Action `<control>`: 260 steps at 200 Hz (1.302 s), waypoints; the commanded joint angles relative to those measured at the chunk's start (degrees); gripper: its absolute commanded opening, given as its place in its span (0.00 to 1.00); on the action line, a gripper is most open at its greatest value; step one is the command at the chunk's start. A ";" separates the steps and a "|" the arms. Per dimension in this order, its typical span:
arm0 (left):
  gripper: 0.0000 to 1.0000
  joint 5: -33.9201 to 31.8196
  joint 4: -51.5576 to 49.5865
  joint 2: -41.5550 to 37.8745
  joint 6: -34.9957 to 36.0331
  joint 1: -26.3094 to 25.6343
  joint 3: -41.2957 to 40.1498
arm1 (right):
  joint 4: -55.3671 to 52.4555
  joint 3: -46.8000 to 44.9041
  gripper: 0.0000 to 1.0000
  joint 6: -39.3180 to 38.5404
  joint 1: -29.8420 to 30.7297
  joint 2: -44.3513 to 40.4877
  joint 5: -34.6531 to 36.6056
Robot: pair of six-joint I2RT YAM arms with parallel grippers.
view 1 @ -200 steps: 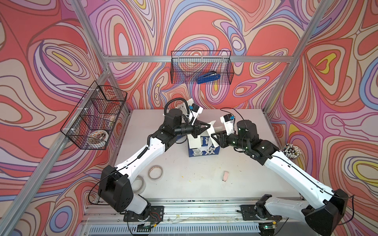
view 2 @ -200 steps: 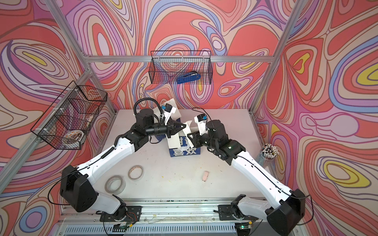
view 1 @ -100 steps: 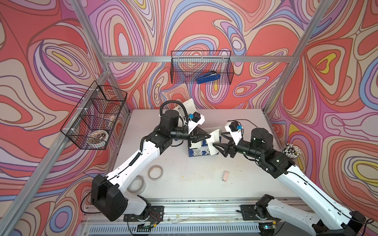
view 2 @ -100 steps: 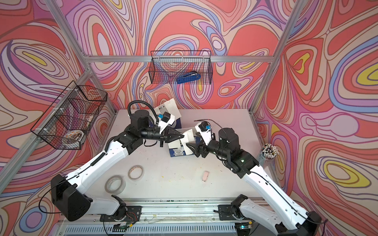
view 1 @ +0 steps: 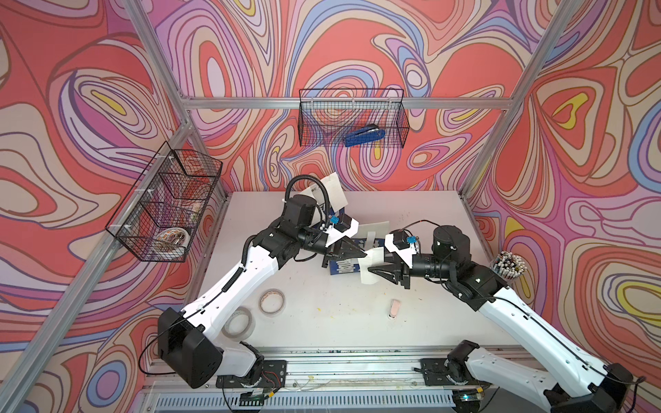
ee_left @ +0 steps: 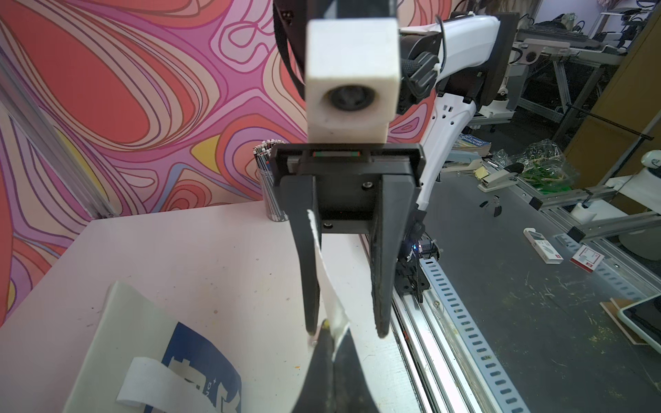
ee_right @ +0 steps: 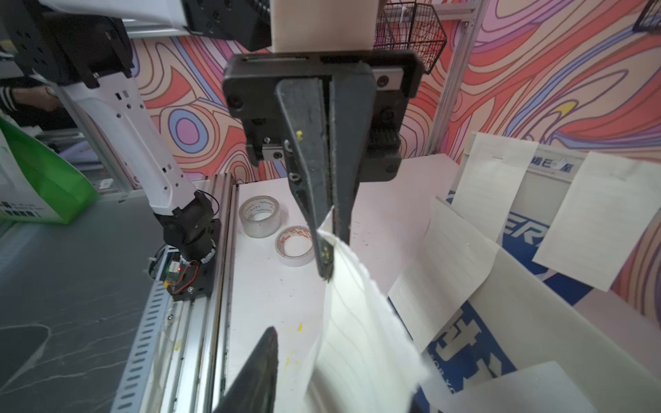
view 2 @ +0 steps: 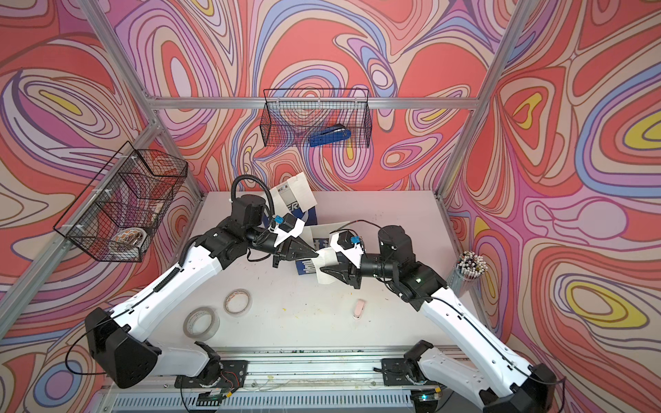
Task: Staple the receipts to the bags
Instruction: Pick up the receipt from the center of the board, then hold the receipt from the takeout bag.
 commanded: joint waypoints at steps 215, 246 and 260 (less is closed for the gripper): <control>1.00 -17.76 0.84 17.21 14.01 -1.26 17.00 | 17.72 -7.69 0.00 17.30 -20.36 14.99 -19.10; 1.00 -16.75 -3.78 20.85 16.98 -1.27 22.37 | 17.73 -5.55 0.00 16.20 -20.33 18.32 -18.07; 0.98 -18.56 -4.05 22.12 16.45 -1.26 23.39 | 17.68 -4.16 0.00 15.76 -20.40 20.24 -17.39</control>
